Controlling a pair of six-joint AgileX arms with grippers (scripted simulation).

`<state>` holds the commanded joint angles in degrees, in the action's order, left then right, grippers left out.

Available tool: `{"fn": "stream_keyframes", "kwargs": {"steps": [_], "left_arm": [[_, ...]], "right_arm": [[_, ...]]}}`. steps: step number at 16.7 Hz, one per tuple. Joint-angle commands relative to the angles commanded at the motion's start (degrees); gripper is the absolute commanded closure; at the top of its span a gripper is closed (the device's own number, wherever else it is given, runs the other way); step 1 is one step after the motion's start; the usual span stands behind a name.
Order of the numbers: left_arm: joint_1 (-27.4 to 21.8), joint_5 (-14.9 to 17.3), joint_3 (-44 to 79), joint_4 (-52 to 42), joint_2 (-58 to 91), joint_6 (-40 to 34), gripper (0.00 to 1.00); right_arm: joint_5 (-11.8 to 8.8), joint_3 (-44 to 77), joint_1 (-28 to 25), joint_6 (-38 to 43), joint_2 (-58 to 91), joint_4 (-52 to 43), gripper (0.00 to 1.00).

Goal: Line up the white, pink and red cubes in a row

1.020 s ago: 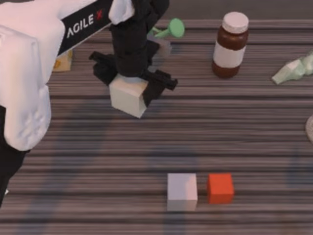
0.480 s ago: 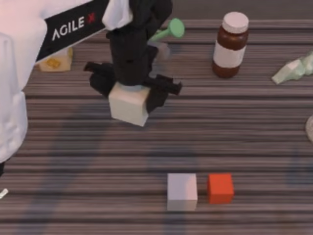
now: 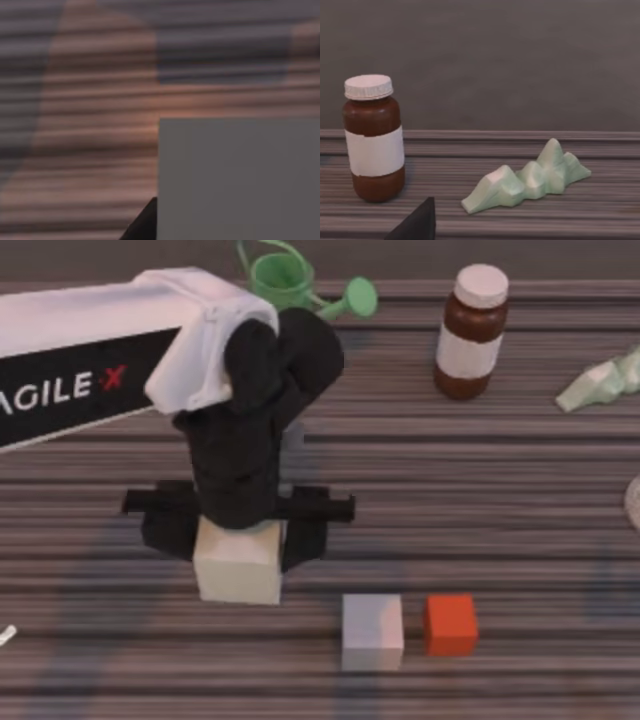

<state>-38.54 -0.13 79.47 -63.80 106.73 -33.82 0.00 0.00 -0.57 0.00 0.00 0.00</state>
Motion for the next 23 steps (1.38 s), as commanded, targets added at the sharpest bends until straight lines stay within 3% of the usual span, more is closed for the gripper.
{"fn": "stream_keyframes", "kwargs": {"steps": [4, 10, 17, 22, 23], "left_arm": [[-1.8, 0.0, -6.6, 2.2, -5.8, -6.1, 1.00], [-1.5, -0.1, -7.3, 3.1, -5.4, -6.0, 1.00], [-1.7, 0.0, -15.6, 16.5, -0.8, -6.1, 1.00], [-1.7, 0.0, -16.6, 17.9, -0.2, -6.1, 1.00], [-1.7, 0.0, -16.6, 17.9, -0.2, -6.1, 0.92]], "right_arm": [[0.0, 0.0, 0.0, 0.0, 0.0, 0.0, 0.00], [0.0, 0.0, 0.0, 0.0, 0.0, 0.0, 0.00], [0.0, 0.0, 0.0, 0.0, 0.0, 0.0, 0.00], [0.0, 0.0, 0.0, 0.0, 0.0, 0.0, 0.00], [0.0, 0.0, 0.0, 0.0, 0.0, 0.0, 0.00]]}}
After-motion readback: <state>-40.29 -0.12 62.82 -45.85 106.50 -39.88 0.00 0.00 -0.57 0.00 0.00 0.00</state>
